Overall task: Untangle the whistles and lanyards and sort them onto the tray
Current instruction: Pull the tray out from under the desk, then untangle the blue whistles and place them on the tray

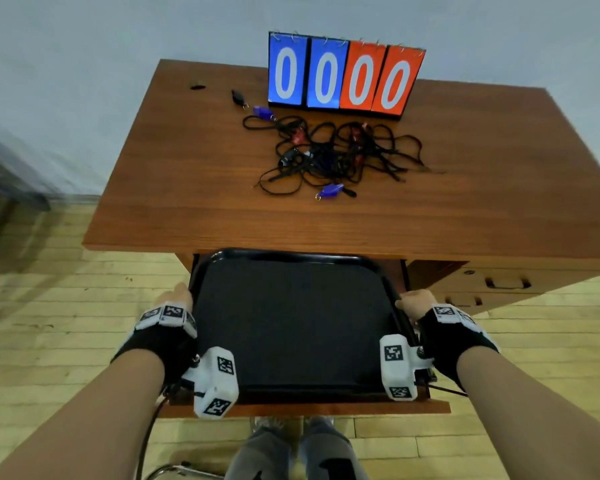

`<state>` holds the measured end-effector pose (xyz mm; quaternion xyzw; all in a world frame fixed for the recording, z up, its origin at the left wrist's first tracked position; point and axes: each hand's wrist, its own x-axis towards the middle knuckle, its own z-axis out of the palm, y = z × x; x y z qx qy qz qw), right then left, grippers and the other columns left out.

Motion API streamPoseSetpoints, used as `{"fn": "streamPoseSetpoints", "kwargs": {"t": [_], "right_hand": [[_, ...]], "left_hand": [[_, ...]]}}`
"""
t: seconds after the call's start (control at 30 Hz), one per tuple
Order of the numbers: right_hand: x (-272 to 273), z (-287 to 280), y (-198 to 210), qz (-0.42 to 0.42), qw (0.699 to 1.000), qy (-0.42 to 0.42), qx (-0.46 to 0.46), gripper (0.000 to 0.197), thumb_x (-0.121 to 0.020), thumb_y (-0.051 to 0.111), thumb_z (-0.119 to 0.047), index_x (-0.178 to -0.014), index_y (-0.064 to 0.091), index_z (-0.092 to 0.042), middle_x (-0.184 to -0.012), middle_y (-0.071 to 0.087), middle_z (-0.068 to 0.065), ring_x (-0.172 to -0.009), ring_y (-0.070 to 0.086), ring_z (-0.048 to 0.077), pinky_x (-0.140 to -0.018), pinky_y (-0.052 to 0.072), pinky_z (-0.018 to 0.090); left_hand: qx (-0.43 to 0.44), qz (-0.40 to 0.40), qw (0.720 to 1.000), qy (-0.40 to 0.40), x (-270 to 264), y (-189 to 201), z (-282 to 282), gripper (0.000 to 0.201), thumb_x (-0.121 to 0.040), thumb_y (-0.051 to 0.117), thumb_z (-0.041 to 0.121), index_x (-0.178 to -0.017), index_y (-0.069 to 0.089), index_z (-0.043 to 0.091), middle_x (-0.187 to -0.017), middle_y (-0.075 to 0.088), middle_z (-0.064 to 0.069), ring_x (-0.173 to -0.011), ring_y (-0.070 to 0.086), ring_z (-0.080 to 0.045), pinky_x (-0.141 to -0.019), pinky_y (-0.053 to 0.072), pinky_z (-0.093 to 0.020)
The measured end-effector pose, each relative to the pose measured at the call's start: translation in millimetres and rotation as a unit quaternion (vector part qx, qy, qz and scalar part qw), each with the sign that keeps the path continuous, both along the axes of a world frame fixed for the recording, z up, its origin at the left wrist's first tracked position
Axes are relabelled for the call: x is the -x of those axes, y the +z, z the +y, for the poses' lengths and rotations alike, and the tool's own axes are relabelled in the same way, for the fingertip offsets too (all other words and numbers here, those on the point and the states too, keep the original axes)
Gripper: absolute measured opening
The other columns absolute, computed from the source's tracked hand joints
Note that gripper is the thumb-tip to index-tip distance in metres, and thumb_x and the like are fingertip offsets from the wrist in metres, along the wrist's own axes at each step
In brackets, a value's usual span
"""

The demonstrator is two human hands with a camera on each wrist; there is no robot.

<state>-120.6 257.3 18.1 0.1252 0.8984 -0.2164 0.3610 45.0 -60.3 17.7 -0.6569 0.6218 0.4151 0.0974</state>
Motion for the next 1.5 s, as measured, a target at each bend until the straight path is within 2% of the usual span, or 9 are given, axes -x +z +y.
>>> {"fn": "streamPoseSetpoints", "kwargs": {"t": [0.07,0.13,0.3,0.53,0.73,1.07,1.23,1.4,1.5], "right_hand": [[1.8,4.2,3.7,0.000,0.999,-0.017,0.028,0.031,-0.092,0.047,-0.001,-0.121,0.057,0.007,-0.113,0.061,0.024,-0.095,0.057,0.032,-0.072,0.044,0.034],[0.2,6.0,10.7,0.008,0.998,-0.040,0.054,0.036,-0.093,0.048,-0.002,-0.128,0.052,0.003,-0.120,0.060,0.022,-0.103,0.059,0.034,-0.078,0.045,0.033],[24.5,-3.5,14.9,0.057,0.993,-0.071,0.079,0.035,-0.091,0.051,-0.004,-0.125,0.055,0.000,-0.126,0.058,0.019,-0.115,0.055,0.034,-0.101,0.044,0.040],[67.1,-8.6,17.5,0.064,0.995,-0.068,0.037,0.032,-0.091,0.046,-0.002,-0.121,0.060,-0.001,-0.118,0.063,0.019,-0.098,0.060,0.033,-0.075,0.042,0.028],[100.9,-7.8,9.9,0.061,0.995,-0.069,0.030,0.028,-0.089,0.047,-0.001,-0.112,0.064,0.001,-0.112,0.066,0.021,-0.103,0.062,0.036,-0.089,0.048,0.036],[150.4,-21.5,-5.1,0.063,0.995,-0.059,0.055,0.028,-0.088,0.050,-0.001,-0.113,0.065,-0.002,-0.112,0.067,0.017,-0.101,0.063,0.033,-0.086,0.048,0.032],[174.6,-30.7,-5.6,0.071,0.995,-0.039,0.053,0.029,-0.088,0.051,-0.001,-0.114,0.064,-0.004,-0.113,0.067,0.016,-0.104,0.062,0.031,-0.085,0.046,0.028],[185.7,-34.6,-9.2,0.063,0.997,-0.026,0.043,0.026,-0.086,0.053,-0.001,-0.108,0.066,-0.004,-0.104,0.068,0.018,-0.098,0.064,0.033,-0.078,0.048,0.031],[186.8,-32.5,-9.6,0.033,0.999,-0.026,0.024,0.023,-0.086,0.052,0.001,-0.105,0.065,-0.002,-0.076,0.063,0.011,-0.085,0.061,0.033,-0.072,0.052,0.040]], "left_hand": [[0.020,-0.007,0.999,-0.038,-4.3,2.3,-4.5,0.055,-0.098,0.026,0.025,-0.072,0.056,-0.013,-0.089,0.057,-0.026,-0.097,0.055,-0.039,-0.095,0.037,-0.039],[0.022,0.008,0.997,-0.077,-8.1,4.5,-6.4,0.054,-0.099,0.024,0.029,-0.087,0.058,-0.011,-0.102,0.059,-0.030,-0.090,0.052,-0.036,-0.083,0.037,-0.038],[0.041,0.045,0.990,-0.127,15.3,26.2,-7.6,0.052,-0.100,0.025,0.031,-0.115,0.055,-0.008,-0.122,0.055,-0.030,-0.102,0.053,-0.038,-0.083,0.035,-0.037],[0.033,0.039,0.981,-0.185,82.9,33.2,-1.0,0.053,-0.100,0.028,0.029,-0.118,0.055,-0.012,-0.116,0.057,-0.030,-0.105,0.054,-0.040,-0.088,0.039,-0.037],[0.003,-0.015,0.985,-0.171,114.3,25.8,4.8,0.057,-0.100,0.026,0.033,-0.119,0.053,-0.013,-0.123,0.056,-0.030,-0.115,0.053,-0.040,-0.097,0.037,-0.040],[-0.010,-0.028,0.991,-0.130,146.8,9.7,8.9,0.054,-0.100,0.028,0.029,-0.112,0.056,-0.016,-0.116,0.059,-0.031,-0.107,0.057,-0.039,-0.076,0.035,-0.033],[-0.011,-0.019,0.992,-0.127,164.5,6.2,1.2,0.054,-0.100,0.029,0.030,-0.109,0.058,-0.015,-0.113,0.061,-0.030,-0.100,0.058,-0.039,-0.077,0.037,-0.034],[0.005,-0.028,0.988,-0.151,171.3,0.4,-10.4,0.050,-0.099,0.032,0.028,-0.076,0.057,-0.009,-0.073,0.057,-0.018,-0.071,0.052,-0.029,-0.068,0.035,-0.031],[0.000,-0.040,0.984,-0.172,172.6,3.0,-19.9,0.051,-0.099,0.030,0.030,-0.059,0.044,0.004,-0.061,0.048,-0.012,-0.059,0.047,-0.024,-0.066,0.035,-0.030]]}}
